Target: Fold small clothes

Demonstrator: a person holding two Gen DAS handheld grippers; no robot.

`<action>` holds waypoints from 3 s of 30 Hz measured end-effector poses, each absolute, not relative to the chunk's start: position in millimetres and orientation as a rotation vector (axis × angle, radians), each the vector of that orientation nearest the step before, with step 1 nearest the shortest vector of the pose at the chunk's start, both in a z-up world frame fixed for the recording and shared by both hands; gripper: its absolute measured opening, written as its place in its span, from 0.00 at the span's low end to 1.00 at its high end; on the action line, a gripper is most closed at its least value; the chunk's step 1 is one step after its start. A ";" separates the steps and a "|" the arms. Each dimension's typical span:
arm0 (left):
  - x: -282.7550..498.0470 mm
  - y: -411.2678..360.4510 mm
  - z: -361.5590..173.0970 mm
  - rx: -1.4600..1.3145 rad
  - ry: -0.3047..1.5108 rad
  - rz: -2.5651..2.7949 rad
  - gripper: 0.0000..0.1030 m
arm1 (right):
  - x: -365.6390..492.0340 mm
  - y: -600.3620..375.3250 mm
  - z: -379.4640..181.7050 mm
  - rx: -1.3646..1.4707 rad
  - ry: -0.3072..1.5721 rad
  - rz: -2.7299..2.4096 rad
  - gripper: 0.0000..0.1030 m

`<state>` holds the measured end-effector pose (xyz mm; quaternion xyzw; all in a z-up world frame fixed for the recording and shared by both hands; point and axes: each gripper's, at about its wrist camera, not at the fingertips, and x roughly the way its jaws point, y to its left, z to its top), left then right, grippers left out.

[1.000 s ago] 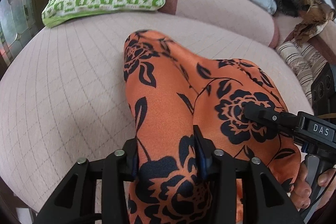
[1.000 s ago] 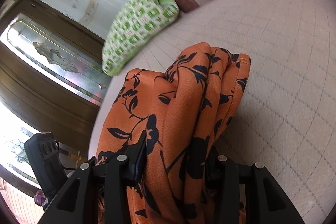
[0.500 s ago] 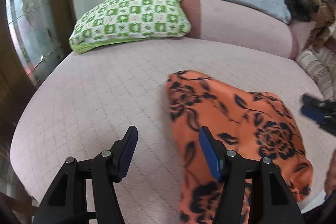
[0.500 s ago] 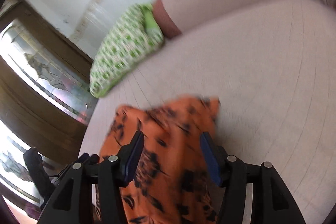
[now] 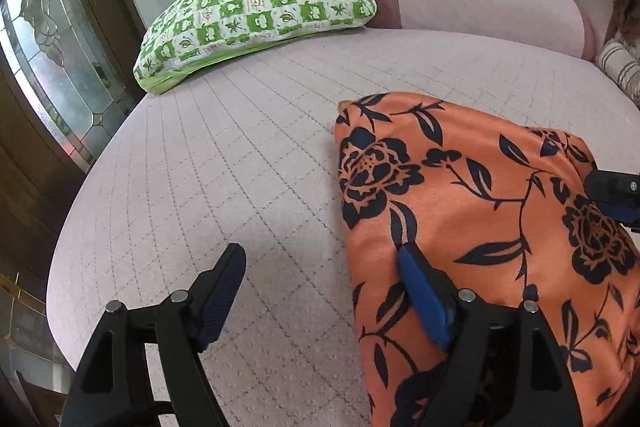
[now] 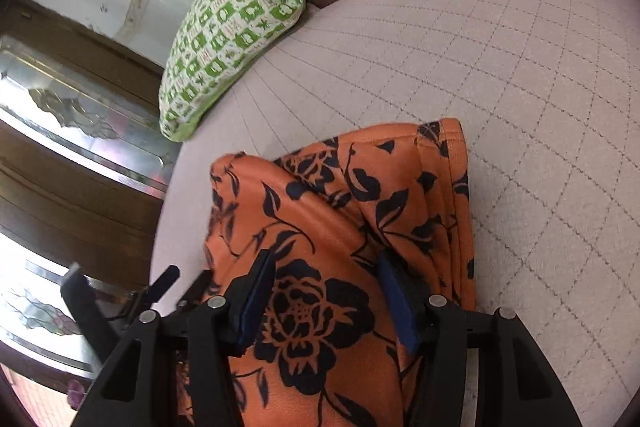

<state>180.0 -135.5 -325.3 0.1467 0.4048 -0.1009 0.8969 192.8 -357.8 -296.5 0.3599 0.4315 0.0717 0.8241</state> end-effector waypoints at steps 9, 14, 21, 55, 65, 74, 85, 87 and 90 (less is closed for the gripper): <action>137.4 -116.6 -295.5 0.261 0.746 -0.170 0.77 | 136.2 -336.0 -252.3 0.658 0.761 0.191 0.56; 110.4 -107.0 -293.1 0.254 0.743 -0.168 0.77 | 96.8 -317.8 -245.9 0.640 0.746 0.226 0.56; 105.3 -100.2 -315.8 0.279 0.818 -0.133 0.77 | 78.8 -297.1 -272.1 0.599 0.869 0.237 0.56; 23.5 -71.5 -184.8 0.164 0.605 -0.122 0.80 | -10.0 -293.4 -167.7 0.454 0.528 0.043 0.73; -10.5 -69.5 -133.0 0.159 0.452 -0.097 0.93 | -20.0 -285.4 -144.1 0.373 0.492 -0.058 0.76; -29.5 -74.9 -108.7 0.232 0.367 -0.110 0.95 | -28.6 -277.0 -123.6 0.355 0.429 -0.025 0.76; -30.8 -70.0 -110.8 0.232 0.378 -0.112 0.95 | -26.4 -273.1 -122.0 0.349 0.429 -0.014 0.76; -29.4 -70.5 -112.1 0.233 0.388 -0.122 0.95 | -24.2 -272.9 -124.2 0.353 0.437 -0.012 0.76; -26.8 -72.5 -113.7 0.236 0.398 -0.131 0.95 | -20.6 -270.9 -127.2 0.349 0.446 -0.010 0.76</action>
